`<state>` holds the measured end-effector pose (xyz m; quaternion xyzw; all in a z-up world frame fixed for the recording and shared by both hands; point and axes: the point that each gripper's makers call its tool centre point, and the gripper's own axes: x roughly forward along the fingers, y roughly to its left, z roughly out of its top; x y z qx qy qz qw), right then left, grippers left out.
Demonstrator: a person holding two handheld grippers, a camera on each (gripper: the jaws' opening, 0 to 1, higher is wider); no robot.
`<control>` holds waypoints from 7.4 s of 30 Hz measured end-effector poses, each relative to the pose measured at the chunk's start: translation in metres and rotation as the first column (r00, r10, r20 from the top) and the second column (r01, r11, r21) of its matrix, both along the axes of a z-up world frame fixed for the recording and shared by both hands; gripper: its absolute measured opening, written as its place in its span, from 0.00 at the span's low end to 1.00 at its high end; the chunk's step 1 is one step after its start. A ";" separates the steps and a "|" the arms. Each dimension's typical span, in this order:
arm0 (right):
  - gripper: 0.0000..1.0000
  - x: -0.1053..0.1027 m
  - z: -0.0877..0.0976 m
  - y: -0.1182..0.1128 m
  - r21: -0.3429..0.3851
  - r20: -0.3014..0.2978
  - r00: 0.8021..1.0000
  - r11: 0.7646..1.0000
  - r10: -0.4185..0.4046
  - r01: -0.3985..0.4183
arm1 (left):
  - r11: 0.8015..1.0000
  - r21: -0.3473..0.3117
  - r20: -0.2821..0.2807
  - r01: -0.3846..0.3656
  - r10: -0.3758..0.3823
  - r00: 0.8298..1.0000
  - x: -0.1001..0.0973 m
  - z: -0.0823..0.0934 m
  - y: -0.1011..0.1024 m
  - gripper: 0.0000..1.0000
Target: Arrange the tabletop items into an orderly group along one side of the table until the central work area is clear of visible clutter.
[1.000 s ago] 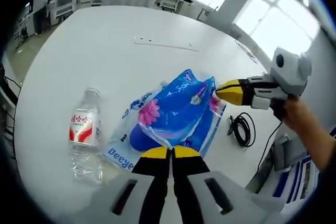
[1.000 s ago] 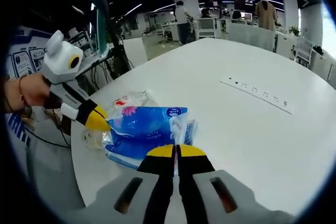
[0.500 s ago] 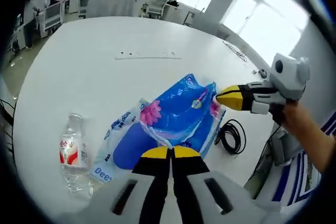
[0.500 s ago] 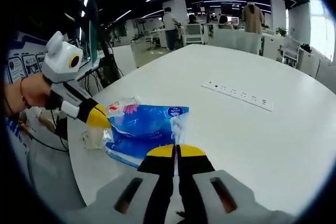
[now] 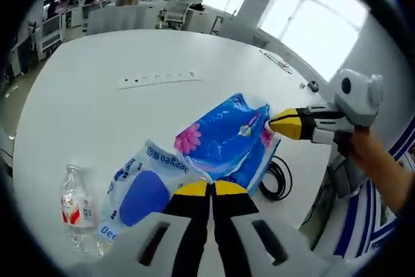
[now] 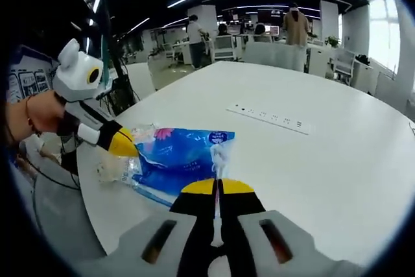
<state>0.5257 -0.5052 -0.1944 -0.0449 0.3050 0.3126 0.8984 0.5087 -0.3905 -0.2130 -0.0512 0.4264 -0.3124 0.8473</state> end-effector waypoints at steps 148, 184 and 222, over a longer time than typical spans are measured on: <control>0.38 0.007 -0.072 -0.174 -0.033 -0.128 0.932 0.941 -0.339 0.338 | 0.993 -0.019 0.022 0.118 -0.117 0.993 0.069 -0.055 -0.152 0.64; 0.47 -0.016 -0.017 -0.107 0.003 -0.044 0.976 0.977 -0.214 0.214 | 0.999 -0.049 0.098 0.009 -0.004 0.995 0.044 0.010 -0.077 0.77; 0.44 -0.024 0.001 0.025 0.016 -0.021 0.998 0.998 0.057 -0.057 | 0.962 -0.049 0.123 -0.268 0.272 0.954 -0.009 0.044 0.090 0.75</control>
